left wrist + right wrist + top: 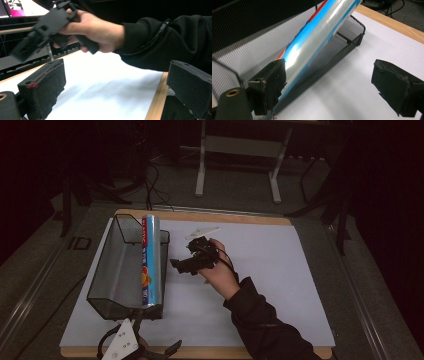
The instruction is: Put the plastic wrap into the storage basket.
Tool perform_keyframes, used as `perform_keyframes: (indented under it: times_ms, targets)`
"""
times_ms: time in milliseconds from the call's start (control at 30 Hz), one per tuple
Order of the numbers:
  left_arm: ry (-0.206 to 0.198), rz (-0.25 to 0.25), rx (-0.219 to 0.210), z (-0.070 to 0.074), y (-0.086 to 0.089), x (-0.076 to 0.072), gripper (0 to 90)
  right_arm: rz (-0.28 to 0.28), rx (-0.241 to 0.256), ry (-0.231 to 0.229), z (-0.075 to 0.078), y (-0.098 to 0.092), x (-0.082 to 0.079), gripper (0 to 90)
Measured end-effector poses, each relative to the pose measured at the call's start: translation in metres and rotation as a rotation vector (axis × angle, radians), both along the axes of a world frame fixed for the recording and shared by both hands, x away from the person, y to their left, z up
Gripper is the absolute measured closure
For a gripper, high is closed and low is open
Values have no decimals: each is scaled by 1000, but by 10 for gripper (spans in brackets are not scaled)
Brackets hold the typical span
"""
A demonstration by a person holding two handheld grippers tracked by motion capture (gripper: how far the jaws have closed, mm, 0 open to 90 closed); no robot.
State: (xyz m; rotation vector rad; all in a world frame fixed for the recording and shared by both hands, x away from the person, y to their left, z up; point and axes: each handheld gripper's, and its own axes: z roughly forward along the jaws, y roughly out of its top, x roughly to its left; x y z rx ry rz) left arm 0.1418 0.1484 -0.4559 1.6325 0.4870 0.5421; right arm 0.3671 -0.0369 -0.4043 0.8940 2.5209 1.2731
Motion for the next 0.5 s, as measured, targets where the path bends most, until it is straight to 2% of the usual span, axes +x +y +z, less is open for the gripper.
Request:
perform_keyframes:
  times_ms: [133,300,500]
  targets:
    - [-4,6,6,0,-1,0,29,15,2,-25,1,-15,-11,124]
    - [-6,6,9,0,-2,0,29,32,36,-39,2,-35,-29,128]
    - [-4,4,14,-1,-3,0,29,19,43,-55,-1,-53,-41,133]
